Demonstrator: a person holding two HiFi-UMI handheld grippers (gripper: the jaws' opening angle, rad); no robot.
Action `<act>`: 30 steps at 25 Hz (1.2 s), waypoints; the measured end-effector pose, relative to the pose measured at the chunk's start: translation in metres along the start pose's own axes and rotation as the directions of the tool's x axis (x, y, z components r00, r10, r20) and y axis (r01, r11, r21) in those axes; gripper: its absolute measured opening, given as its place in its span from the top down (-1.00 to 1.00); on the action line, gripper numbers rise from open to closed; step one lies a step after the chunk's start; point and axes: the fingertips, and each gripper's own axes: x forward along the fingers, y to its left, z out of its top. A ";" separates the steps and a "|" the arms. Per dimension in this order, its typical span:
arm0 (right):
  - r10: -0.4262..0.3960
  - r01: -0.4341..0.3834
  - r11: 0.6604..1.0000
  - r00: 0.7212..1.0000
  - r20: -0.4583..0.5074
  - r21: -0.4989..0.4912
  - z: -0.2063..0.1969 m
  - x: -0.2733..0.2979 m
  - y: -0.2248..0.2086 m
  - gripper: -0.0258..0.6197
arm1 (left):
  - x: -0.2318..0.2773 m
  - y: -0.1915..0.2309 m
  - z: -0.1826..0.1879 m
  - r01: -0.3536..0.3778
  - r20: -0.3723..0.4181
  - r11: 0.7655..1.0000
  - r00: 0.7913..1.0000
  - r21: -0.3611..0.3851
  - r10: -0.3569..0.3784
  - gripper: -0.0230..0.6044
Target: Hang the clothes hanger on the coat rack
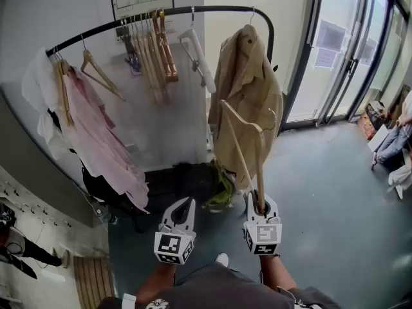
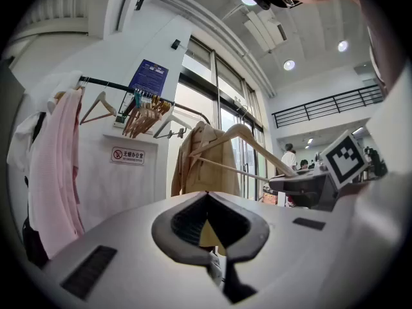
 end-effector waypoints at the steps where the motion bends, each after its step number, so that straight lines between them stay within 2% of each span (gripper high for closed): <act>1: 0.012 -0.012 1.000 1.000 -0.003 -0.010 0.002 0.007 -0.006 0.79 | 0.004 0.001 -0.005 -0.020 -0.015 1.000 1.000 -0.007 0.019 0.90; 6: 0.048 -0.048 0.998 0.999 -0.011 -0.036 0.010 0.037 -0.029 0.79 | 0.020 0.005 -0.019 -0.080 -0.068 0.996 0.995 -0.031 0.078 0.90; 12: 0.048 -0.047 0.998 0.999 0.010 -0.030 0.031 0.079 -0.042 0.79 | 0.041 0.012 -0.018 -0.077 -0.076 0.997 0.994 -0.030 0.074 0.90; 19: 0.047 -0.046 0.998 0.999 0.023 -0.042 0.069 0.135 -0.040 0.79 | 0.070 0.035 -0.007 -0.040 -0.039 0.999 0.998 -0.015 0.040 0.90; 26: 0.063 -0.062 0.995 0.998 0.019 -0.082 0.121 0.186 -0.042 0.79 | 0.080 0.076 0.005 -0.056 -0.008 0.998 0.998 -0.020 0.056 0.90; 30: 0.102 -0.102 0.995 0.994 0.039 -0.018 0.158 0.215 -0.049 0.79 | 0.086 0.093 0.007 -0.064 0.007 0.998 0.998 -0.027 0.064 0.90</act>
